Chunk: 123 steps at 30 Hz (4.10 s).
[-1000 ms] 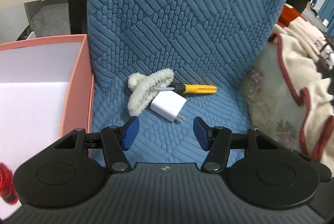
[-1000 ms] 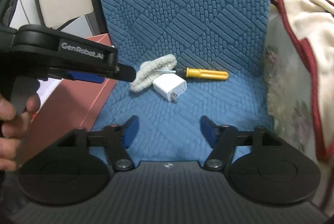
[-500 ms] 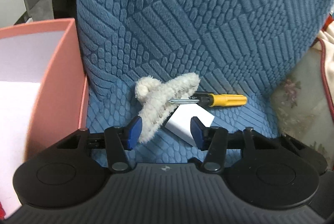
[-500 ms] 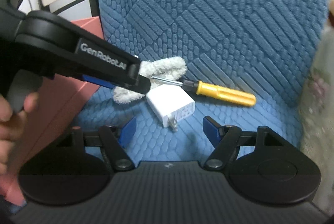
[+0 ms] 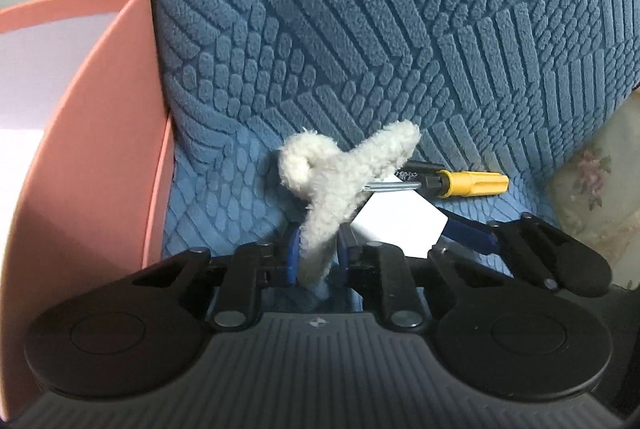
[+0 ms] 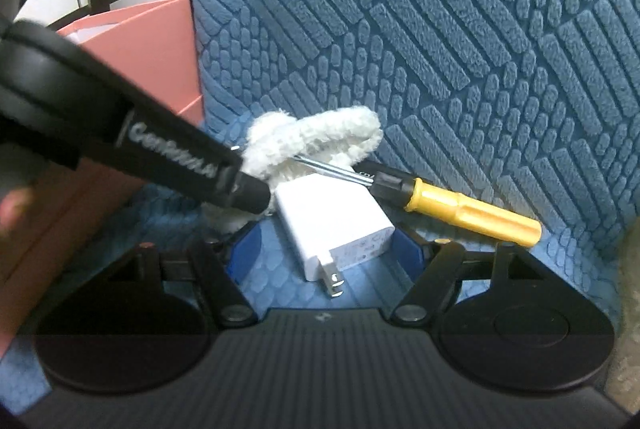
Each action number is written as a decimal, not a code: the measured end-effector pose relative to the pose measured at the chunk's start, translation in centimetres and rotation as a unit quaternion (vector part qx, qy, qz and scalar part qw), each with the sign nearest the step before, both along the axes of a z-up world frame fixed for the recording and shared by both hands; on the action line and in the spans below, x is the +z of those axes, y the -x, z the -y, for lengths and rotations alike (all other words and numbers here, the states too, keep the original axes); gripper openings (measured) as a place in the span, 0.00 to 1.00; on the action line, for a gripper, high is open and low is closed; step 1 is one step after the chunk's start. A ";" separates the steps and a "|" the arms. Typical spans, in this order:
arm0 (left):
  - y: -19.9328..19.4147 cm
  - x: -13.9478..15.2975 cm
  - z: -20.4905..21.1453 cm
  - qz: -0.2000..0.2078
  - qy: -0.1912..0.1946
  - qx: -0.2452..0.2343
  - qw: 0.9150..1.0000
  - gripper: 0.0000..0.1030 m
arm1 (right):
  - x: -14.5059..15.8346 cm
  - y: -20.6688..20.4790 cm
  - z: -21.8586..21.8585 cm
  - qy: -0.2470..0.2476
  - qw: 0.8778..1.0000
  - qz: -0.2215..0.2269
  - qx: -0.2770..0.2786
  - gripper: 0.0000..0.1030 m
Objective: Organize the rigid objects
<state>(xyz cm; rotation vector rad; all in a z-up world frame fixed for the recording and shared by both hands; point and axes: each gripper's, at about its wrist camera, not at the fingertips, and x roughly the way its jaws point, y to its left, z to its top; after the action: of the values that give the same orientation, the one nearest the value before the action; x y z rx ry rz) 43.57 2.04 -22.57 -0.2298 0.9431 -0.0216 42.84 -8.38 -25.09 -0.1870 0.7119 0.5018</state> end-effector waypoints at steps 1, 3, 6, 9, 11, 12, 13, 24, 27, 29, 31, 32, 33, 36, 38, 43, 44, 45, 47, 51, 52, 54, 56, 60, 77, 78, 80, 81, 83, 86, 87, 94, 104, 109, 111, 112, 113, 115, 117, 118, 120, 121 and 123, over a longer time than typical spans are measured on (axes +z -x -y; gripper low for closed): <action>0.1 0.1 0.0 0.003 0.001 0.001 1.000 0.21 | 0.0 -0.1 0.0 -0.002 1.000 0.000 -0.001 0.68; 0.4 0.4 0.2 0.009 -0.005 0.000 1.000 0.20 | -0.3 -0.2 0.0 -0.001 1.000 0.003 -0.009 0.61; 0.7 0.4 0.4 0.008 0.003 0.002 1.000 0.18 | 0.0 0.0 0.5 -0.001 1.000 -0.009 -0.018 0.59; 1.4 0.6 0.7 0.007 0.011 0.000 1.000 0.15 | 0.7 1.0 0.7 0.011 0.999 -0.011 -0.031 0.59; 2.1 0.7 0.9 0.006 0.012 0.001 1.000 0.15 | 1.4 1.9 1.2 0.008 0.998 -0.020 -0.050 0.58; 2.4 0.7 1.0 0.004 0.013 0.001 1.000 0.15 | 1.6 2.2 1.4 0.007 0.998 -0.025 -0.061 0.58; 2.8 0.7 1.1 0.001 0.014 0.001 1.000 0.14 | 2.0 2.4 1.6 0.007 0.997 -0.028 -0.072 0.57; 10.1 2.0 1.9 -0.022 0.006 -0.017 1.000 0.14 | 4.7 9.8 4.4 -0.009 0.988 -0.063 -0.140 0.53; 12.5 2.4 2.4 -0.023 0.001 -0.024 0.999 0.14 | 4.9 11.7 4.6 -0.009 0.983 -0.080 -0.164 0.53; 13.9 2.6 2.8 -0.024 -0.001 -0.029 0.999 0.14 | 5.1 13.0 4.6 -0.008 0.980 -0.091 -0.175 0.53; 15.3 2.9 2.9 -0.028 -0.005 -0.032 0.999 0.14 | 5.4 13.8 4.4 -0.007 0.979 -0.097 -0.180 0.53; 16.2 3.0 2.9 -0.030 -0.007 -0.033 0.999 0.14 | 5.3 14.0 4.2 -0.002 0.978 -0.101 -0.182 0.53; 16.6 2.8 2.9 -0.032 -0.007 -0.033 0.999 0.14 | 5.4 14.3 4.1 0.005 0.977 -0.107 -0.185 0.52; 18.3 3.0 3.1 -0.036 -0.010 -0.038 0.999 0.14 | 5.7 15.2 4.1 0.017 0.974 -0.120 -0.190 0.52; 19.5 3.1 3.5 -0.037 -0.015 -0.042 0.998 0.14 | 5.9 16.0 4.4 0.019 0.972 -0.130 -0.193 0.52; 21.8 2.5 4.1 -0.053 -0.008 -0.043 0.998 0.14 | 5.9 17.9 4.7 0.034 0.971 -0.143 -0.187 0.52; 22.2 2.3 4.3 -0.056 -0.009 -0.045 0.997 0.14 | 5.8 18.2 4.8 0.035 0.971 -0.147 -0.187 0.52; 22.7 2.1 4.5 -0.060 -0.009 -0.047 0.997 0.14 | 5.6 18.7 4.9 0.035 0.970 -0.151 -0.188 0.52; 23.2 1.7 4.9 -0.065 -0.007 -0.054 0.996 0.14 | 5.3 19.4 5.1 0.031 0.970 -0.155 -0.184 0.52; 23.7 1.3 5.9 -0.076 -0.009 -0.070 0.995 0.15 | 4.8 20.0 5.6 0.017 0.970 -0.165 -0.179 0.51; 23.8 1.2 6.1 -0.081 -0.007 -0.073 0.994 0.15 | 4.9 20.0 5.8 0.010 0.970 -0.163 -0.180 0.51; 23.8 1.1 6.4 -0.087 0.002 -0.081 0.993 0.15 | 5.1 20.1 6.1 -0.002 0.970 -0.160 -0.182 0.56; 23.9 1.2 6.5 -0.088 -0.002 -0.078 0.993 0.27 | 5.0 19.9 6.3 -0.002 0.969 -0.164 -0.185 0.60; 23.6 1.4 6.4 -0.081 -0.021 -0.072 0.994 0.44 | 4.4 19.5 6.9 -0.012 0.964 -0.173 -0.199 0.60; 20.8 -0.3 5.7 -0.074 -0.070 -0.070 0.992 0.49 | 2.4 18.1 7.3 -0.043 0.959 -0.197 -0.201 0.53; 20.6 -0.4 5.6 -0.075 -0.068 -0.069 0.992 0.49 | 2.4 18.0 7.4 -0.044 0.958 -0.196 -0.204 0.53; 20.2 -0.6 5.5 -0.075 -0.070 -0.068 0.992 0.49 | 2.4 18.0 7.6 -0.045 0.957 -0.193 -0.210 0.53; 20.0 -0.7 5.5 -0.074 -0.072 -0.067 0.992 0.49 | 2.4 18.0 7.7 -0.047 0.957 -0.192 -0.212 0.53; 19.6 -0.7 5.5 -0.073 -0.071 -0.065 0.993 0.48 | 2.4 17.8 7.8 -0.048 0.957 -0.190 -0.213 0.53; 19.1 -0.4 5.4 -0.072 -0.072 -0.065 0.993 0.46 | 2.4 17.7 7.9 -0.050 0.957 -0.190 -0.214 0.53; 19.0 -0.2 5.4 -0.070 -0.076 -0.066 0.992 0.46 | 2.4 17.7 8.0 -0.051 0.957 -0.189 -0.216 0.53; 18.9 0.8 4.6 -0.067 -0.063 -0.053 0.994 0.46 | 3.2 17.7 8.5 -0.052 0.957 -0.181 -0.221 0.53; 20.9 4.7 4.3 -0.035 -0.038 -0.054 0.997 0.46 | 6.7 19.5 9.1 -0.052 0.964 -0.145 -0.215 0.53; 22.8 7.5 4.0 -0.012 -0.030 -0.058 0.998 0.46 | 9.0 21.3 9.3 -0.058 0.968 -0.124 -0.211 0.53; 23.7 8.6 3.9 -0.003 -0.029 -0.060 0.998 0.46 | 10.0 22.1 9.2 -0.061 0.970 -0.114 -0.208 0.53; 24.2 9.2 3.8 0.001 -0.028 -0.060 0.998 0.46 | 10.5 22.5 9.2 -0.062 0.970 -0.110 -0.206 0.53; 24.7 9.8 3.8 0.006 -0.027 -0.059 0.998 0.46 | 11.1 23.0 9.2 -0.064 0.972 -0.104 -0.203 0.53; 25.8 10.8 3.6 0.015 -0.025 -0.058 0.998 0.46 | 12.1 23.9 9.2 -0.066 0.974 -0.091 -0.197 0.53; 26.9 11.9 3.6 0.022 -0.025 -0.060 0.998 0.46 | 13.3 24.9 8.8 -0.069 0.976 -0.079 -0.190 0.53; 27.5 12.4 3.6 0.027 -0.027 -0.061 0.997 0.46 | 13.8 25.3 8.7 -0.071 0.977 -0.074 -0.186 0.53; 28.7 13.5 3.6 0.039 -0.032 -0.061 0.997 0.46 | 14.8 26.4 8.4 -0.074 0.979 -0.064 -0.178 0.53; 29.2 14.0 3.6 0.044 -0.030 -0.060 0.997 0.46 | 15.3 26.8 8.1 -0.075 0.980 -0.061 -0.173 0.53; 30.4 14.8 3.3 0.053 -0.026 -0.055 0.997 0.46 | 16.2 27.7 7.6 -0.075 0.982 -0.054 -0.162 0.53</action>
<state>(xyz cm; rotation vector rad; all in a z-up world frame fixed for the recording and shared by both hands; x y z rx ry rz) 13.14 -1.29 -7.75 -0.1274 0.8483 -0.1087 15.11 -15.99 -8.86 0.0984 0.7903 0.2542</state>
